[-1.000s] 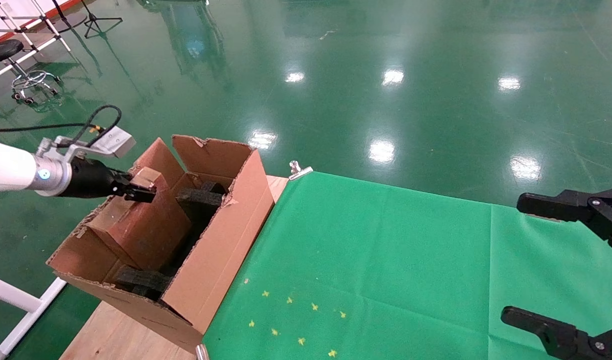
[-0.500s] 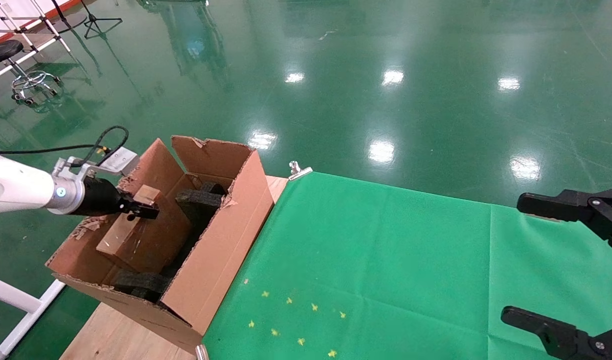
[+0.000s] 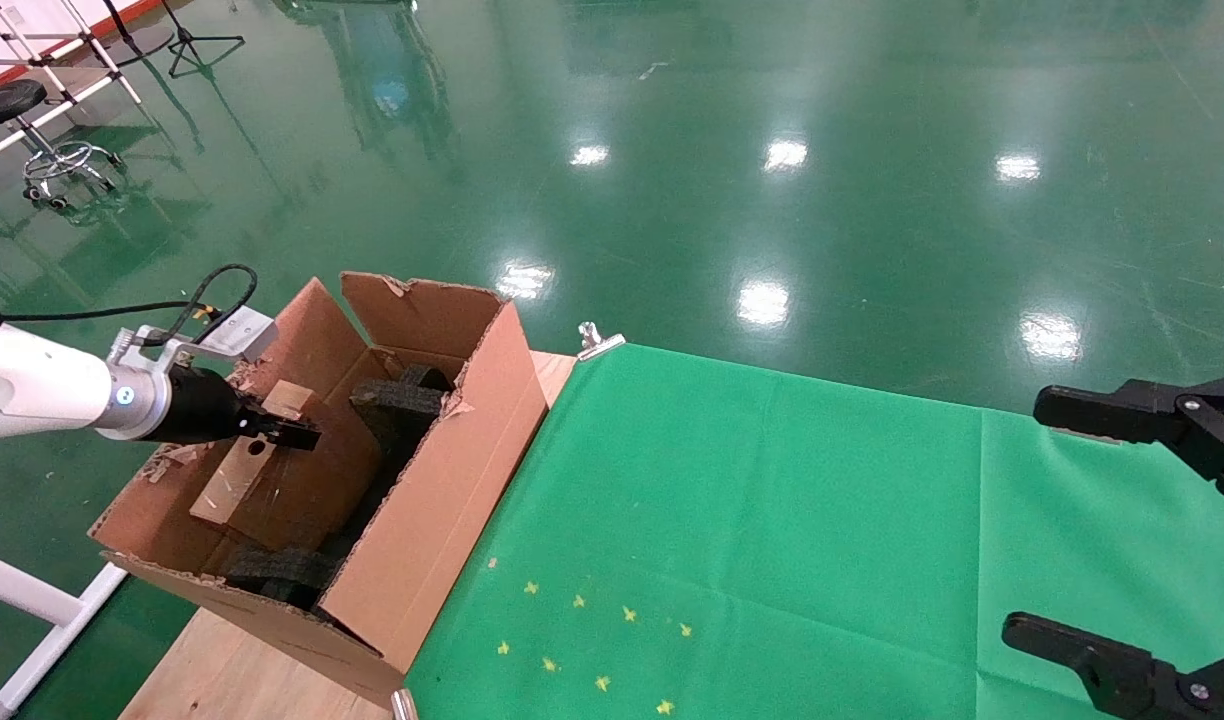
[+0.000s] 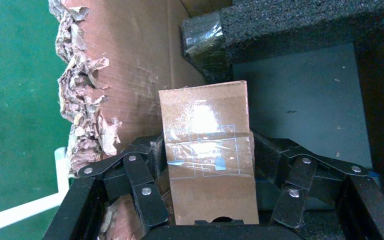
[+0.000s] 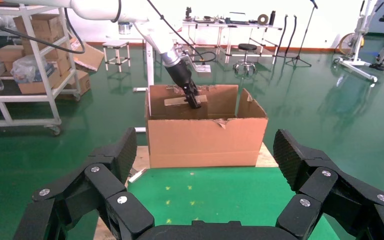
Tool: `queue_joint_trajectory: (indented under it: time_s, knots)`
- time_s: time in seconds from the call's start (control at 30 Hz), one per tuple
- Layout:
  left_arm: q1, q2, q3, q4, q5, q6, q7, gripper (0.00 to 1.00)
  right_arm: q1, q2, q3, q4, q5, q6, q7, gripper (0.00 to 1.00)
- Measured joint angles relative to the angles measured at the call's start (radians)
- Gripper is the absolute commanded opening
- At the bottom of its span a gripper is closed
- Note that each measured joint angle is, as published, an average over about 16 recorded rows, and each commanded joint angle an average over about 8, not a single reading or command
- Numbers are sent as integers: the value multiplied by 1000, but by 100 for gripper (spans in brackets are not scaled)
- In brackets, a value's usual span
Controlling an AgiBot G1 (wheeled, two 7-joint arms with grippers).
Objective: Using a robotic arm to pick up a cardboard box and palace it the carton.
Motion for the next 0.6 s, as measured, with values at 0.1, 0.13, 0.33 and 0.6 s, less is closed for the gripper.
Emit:
queue_joint_trajectory:
  time_s: [0.1,0.13,0.33,0.6]
  knots:
    - [0,-1,0,0,0,2,0,100,0,0,0,0,0,0,0,100]
    - [0,-1,0,0,1,4,0,100,0,0,0,0,0,0,0,100]
    - [0,-2,1,0,2,10,1,100,0,0,0,0,0,0,0,100]
    - [-14,-9,-7,-13,-7,30,15,100,0,0,0,0,0,0,0,100]
